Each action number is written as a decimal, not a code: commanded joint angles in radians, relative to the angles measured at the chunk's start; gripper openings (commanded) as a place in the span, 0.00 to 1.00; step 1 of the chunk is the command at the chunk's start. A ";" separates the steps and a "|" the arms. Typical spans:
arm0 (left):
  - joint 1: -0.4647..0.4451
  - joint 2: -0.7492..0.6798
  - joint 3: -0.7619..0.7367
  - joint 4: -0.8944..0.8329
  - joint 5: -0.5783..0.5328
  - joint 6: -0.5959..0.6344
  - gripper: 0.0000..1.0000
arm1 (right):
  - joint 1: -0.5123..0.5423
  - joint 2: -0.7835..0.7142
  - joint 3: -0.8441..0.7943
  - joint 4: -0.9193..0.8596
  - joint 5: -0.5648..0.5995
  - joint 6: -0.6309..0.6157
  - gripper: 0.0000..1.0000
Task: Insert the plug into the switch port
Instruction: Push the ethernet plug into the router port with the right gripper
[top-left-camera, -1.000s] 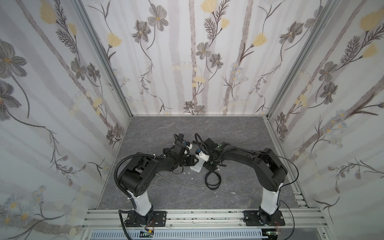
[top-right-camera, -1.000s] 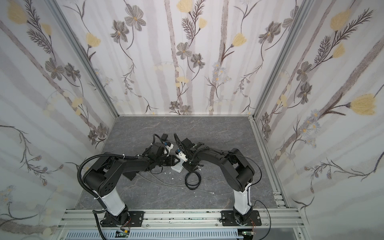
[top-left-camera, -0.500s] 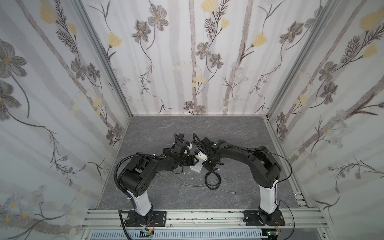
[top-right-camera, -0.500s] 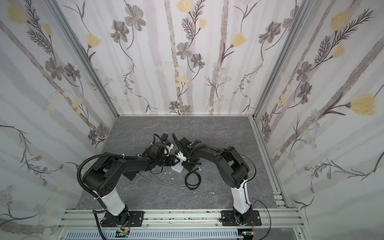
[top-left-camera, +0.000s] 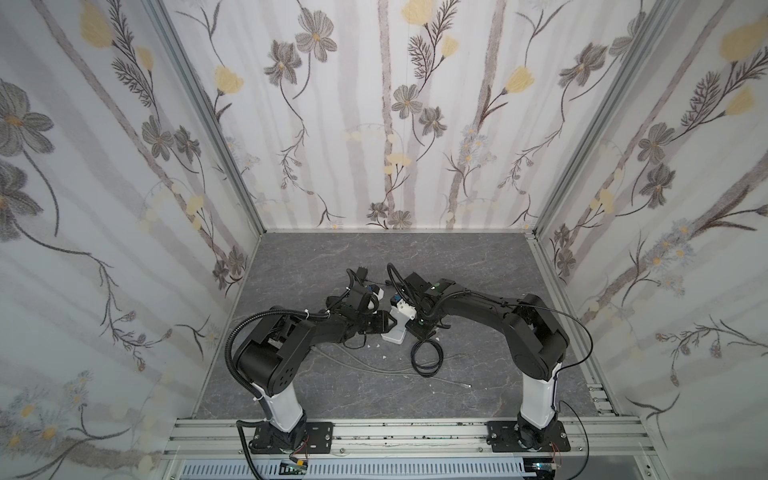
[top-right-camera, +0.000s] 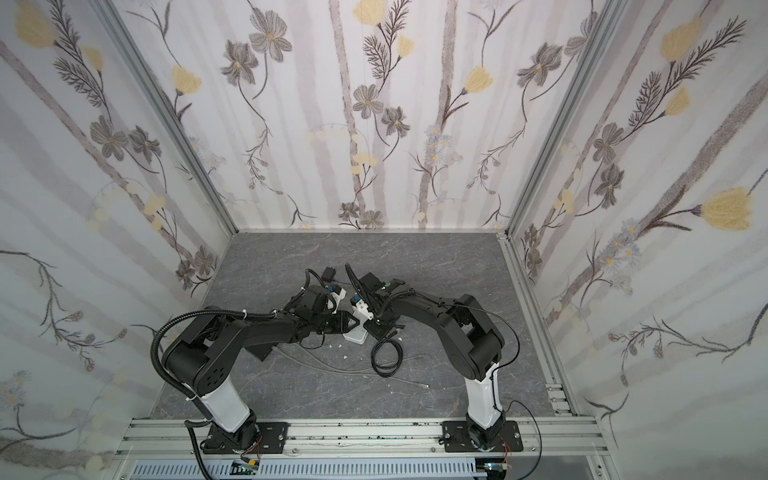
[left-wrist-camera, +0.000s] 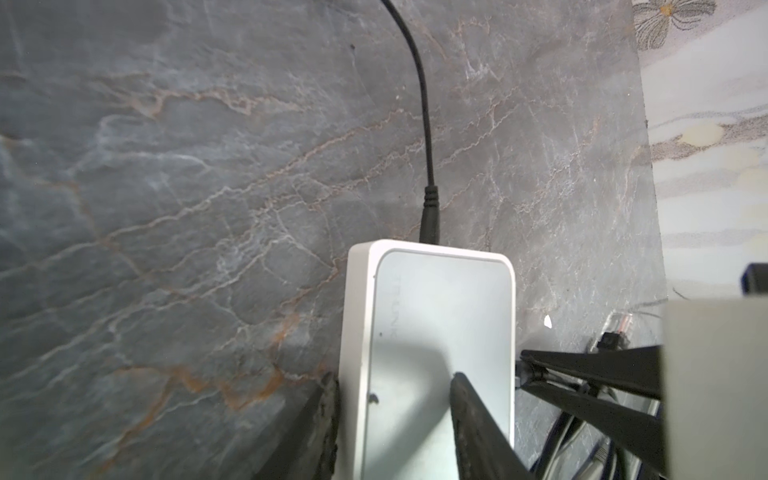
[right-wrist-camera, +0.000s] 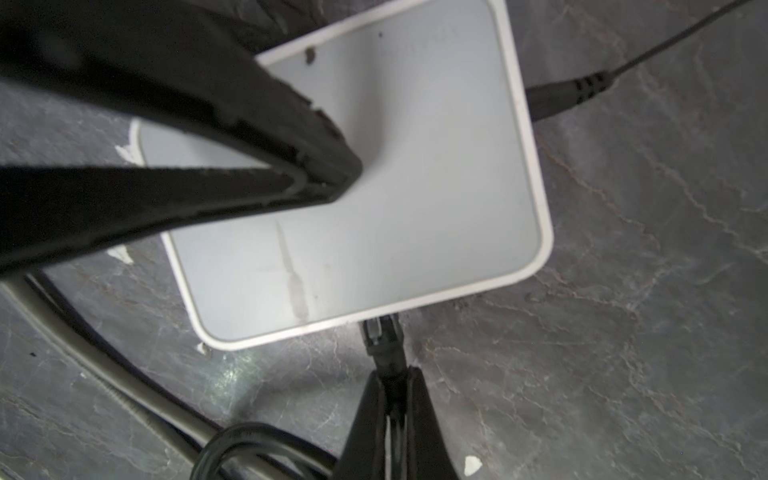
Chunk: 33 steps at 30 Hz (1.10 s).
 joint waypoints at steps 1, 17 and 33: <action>-0.026 0.008 -0.009 -0.120 0.240 -0.027 0.42 | 0.010 0.030 0.031 0.579 -0.116 0.027 0.00; -0.044 -0.002 -0.012 -0.100 0.230 -0.049 0.42 | 0.028 0.028 0.003 0.612 -0.148 0.063 0.00; -0.001 -0.003 0.114 -0.255 0.119 -0.015 0.46 | -0.047 0.086 0.120 0.386 0.004 -0.195 0.00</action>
